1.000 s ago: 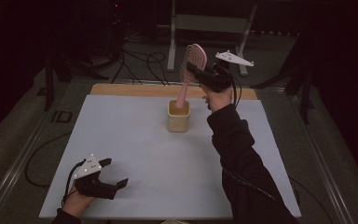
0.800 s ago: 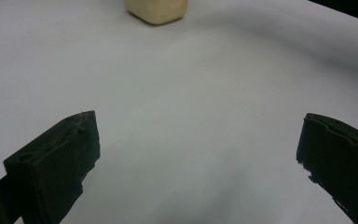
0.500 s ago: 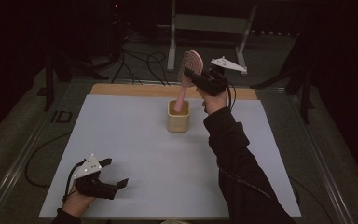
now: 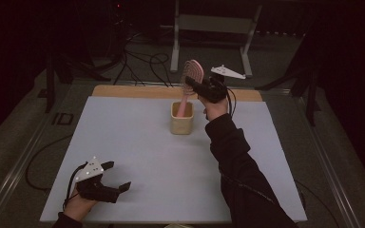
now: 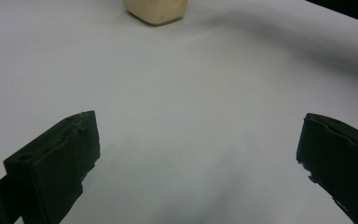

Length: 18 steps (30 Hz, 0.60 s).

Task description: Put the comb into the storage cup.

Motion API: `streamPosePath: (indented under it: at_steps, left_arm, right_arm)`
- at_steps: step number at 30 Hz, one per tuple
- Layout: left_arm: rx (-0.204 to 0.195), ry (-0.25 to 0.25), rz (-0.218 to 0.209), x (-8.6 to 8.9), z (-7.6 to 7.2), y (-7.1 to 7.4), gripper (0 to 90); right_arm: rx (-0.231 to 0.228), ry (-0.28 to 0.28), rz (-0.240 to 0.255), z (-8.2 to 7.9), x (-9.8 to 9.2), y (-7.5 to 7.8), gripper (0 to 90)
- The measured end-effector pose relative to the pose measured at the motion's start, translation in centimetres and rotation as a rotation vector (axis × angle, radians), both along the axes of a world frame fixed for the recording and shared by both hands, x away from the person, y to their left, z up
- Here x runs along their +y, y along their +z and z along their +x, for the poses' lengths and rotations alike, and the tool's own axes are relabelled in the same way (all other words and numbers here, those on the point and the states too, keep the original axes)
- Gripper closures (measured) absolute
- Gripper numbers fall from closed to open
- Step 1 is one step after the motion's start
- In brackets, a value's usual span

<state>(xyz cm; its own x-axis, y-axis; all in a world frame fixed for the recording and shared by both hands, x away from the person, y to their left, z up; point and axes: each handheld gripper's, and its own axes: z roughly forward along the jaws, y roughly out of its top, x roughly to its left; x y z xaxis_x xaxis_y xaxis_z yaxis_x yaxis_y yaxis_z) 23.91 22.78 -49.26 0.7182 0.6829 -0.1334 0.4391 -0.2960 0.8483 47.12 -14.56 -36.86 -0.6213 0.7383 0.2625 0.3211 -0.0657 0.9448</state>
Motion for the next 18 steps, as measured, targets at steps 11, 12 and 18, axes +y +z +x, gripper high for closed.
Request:
streamPosePath:
  at_steps: [11,12,18]
  left_arm:
    - [-0.001,0.0,0.002,0.0,0.0,0.0,0.2]
    - [-0.001,0.0,0.003,0.0,0.1,0.0,0.2]
    - [0.005,0.002,0.0,0.0,0.1,0.0,0.2]
  right_arm:
    - [0.041,0.001,0.01,0.2,-0.3,-1.7,64.7]
    - [0.041,0.002,0.015,0.2,-0.3,-1.8,64.7]
    - [0.039,-0.006,0.013,0.2,-0.2,-2.5,64.8]
